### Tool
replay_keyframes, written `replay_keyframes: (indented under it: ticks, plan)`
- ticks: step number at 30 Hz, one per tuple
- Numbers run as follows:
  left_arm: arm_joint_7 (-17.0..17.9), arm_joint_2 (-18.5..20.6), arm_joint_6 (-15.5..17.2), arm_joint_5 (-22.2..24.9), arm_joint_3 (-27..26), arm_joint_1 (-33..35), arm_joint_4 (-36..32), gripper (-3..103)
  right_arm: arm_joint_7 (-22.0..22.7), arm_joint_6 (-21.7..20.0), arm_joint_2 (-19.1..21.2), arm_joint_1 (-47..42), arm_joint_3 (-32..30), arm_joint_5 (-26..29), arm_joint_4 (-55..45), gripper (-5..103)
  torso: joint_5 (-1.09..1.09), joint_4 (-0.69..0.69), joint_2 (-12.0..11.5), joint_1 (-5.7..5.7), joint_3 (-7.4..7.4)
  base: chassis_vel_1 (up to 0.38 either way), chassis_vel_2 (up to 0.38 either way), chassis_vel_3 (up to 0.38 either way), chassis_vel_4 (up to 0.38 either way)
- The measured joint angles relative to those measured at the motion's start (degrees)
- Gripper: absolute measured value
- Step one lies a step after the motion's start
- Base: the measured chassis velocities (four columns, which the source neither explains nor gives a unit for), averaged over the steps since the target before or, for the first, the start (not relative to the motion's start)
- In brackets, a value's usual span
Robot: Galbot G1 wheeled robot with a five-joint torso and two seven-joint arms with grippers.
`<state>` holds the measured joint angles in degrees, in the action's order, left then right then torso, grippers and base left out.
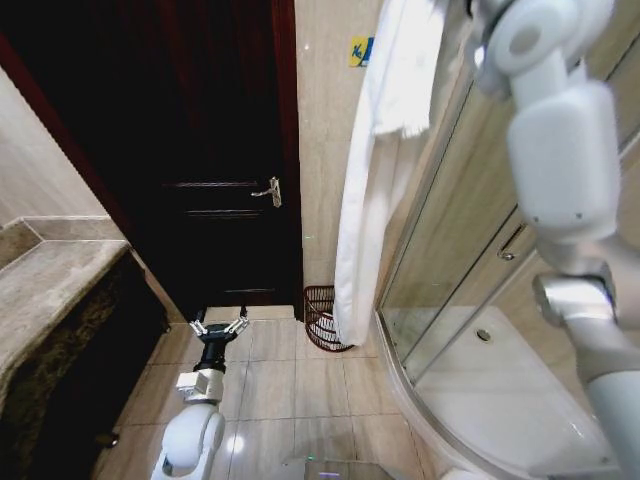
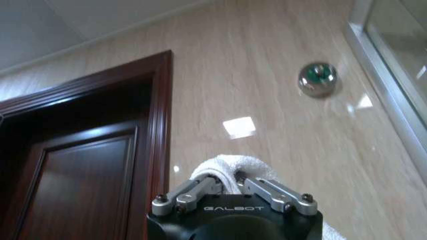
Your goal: Discard the used towel into the hamper.
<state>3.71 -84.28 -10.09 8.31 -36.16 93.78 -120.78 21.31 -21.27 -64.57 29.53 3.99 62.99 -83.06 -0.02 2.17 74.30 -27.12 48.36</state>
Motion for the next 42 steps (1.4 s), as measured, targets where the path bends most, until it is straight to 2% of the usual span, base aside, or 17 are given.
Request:
replay_keyframes:
  ticks: [10, 42]
  plan:
    - [-0.14, 0.58, -0.39, 0.75, -0.53, -0.03, -0.76, 100, -1.41, 0.0, -1.83, 5.09, 1.4, -1.31, 5.7, 6, 0.02, -0.01, 0.01, 0.0, 0.0, 0.0, 0.0, 0.0, 0.0]
    - [-1.52, 0.46, -1.64, 1.65, -0.34, -1.43, 0.61, 100, -0.85, 0.46, -2.77, 3.53, 3.65, -1.86, 5.14, 6, 0.02, -0.01, 0.01, 0.0, 0.0, -0.017, 0.017, 0.019, -0.018]
